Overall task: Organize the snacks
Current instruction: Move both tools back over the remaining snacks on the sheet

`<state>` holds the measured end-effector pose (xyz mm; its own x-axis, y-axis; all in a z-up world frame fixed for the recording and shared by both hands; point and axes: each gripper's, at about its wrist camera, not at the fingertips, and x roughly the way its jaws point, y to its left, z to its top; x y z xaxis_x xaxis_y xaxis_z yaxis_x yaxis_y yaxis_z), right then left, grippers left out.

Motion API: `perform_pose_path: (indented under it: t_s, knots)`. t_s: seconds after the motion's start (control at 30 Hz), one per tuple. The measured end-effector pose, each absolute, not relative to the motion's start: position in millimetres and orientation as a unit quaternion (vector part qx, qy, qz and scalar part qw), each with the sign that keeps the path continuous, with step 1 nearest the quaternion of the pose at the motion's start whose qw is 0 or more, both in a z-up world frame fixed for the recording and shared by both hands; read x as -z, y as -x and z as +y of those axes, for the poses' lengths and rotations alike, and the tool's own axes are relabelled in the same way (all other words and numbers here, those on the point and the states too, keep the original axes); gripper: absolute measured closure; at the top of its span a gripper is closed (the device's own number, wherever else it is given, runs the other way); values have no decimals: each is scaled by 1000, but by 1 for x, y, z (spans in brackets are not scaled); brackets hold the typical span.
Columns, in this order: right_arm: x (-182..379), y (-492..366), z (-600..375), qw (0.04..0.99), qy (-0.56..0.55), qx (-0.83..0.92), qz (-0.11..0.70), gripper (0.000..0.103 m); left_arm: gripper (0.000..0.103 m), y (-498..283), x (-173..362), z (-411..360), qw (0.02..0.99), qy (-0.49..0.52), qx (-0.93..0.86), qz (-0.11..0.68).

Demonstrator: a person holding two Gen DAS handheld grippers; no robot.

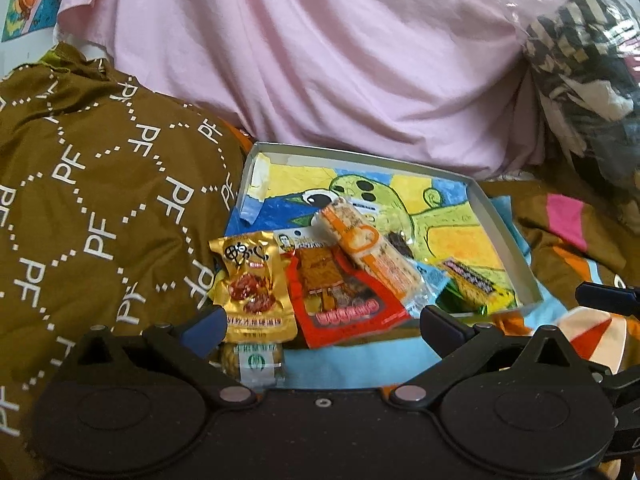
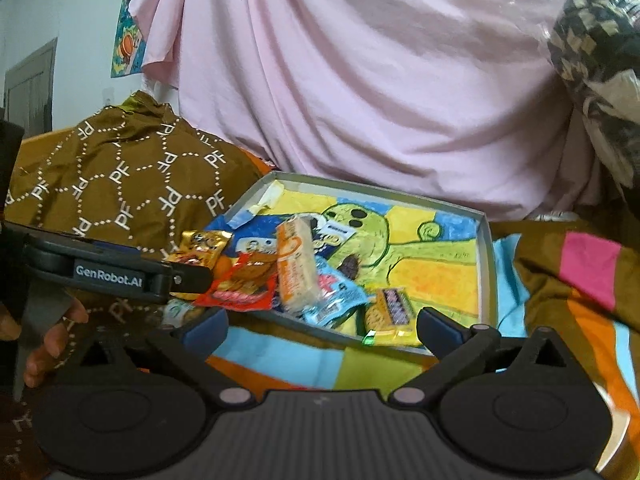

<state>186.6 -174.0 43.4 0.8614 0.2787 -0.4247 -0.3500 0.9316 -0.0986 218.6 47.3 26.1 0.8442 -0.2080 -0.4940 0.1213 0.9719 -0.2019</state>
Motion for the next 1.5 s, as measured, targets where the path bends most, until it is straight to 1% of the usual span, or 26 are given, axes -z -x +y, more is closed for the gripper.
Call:
perform_pose_path:
  t_s: [0.2,0.37,0.57,0.77,0.87,1.1,1.5]
  knots:
    - [-33,-168,-176,957,69,-172,223,0,1,-198,-28,46,955,76,84,274]
    - [-18,-155,-178,952,51,-172,249,0,1,-182,-23,50,947,88,81,297]
    - [6,-145,-178,940,36,-176,289,0,1,-167,-13,53,942,80,72,319]
    - [25,-139,-176,928,23,-181,326,0,1,-150,6,59,928,80,67,358]
    - [33,-137,-175,923,22,-180,339,0,1,-148,15,60,920,87,70,376]
    - [50,-136,-176,912,17,-173,371,0,1,-151,26,55,915,79,82,386]
    - [59,-151,-190,905,0,-177,388,0,1,-158,45,48,909,66,104,399]
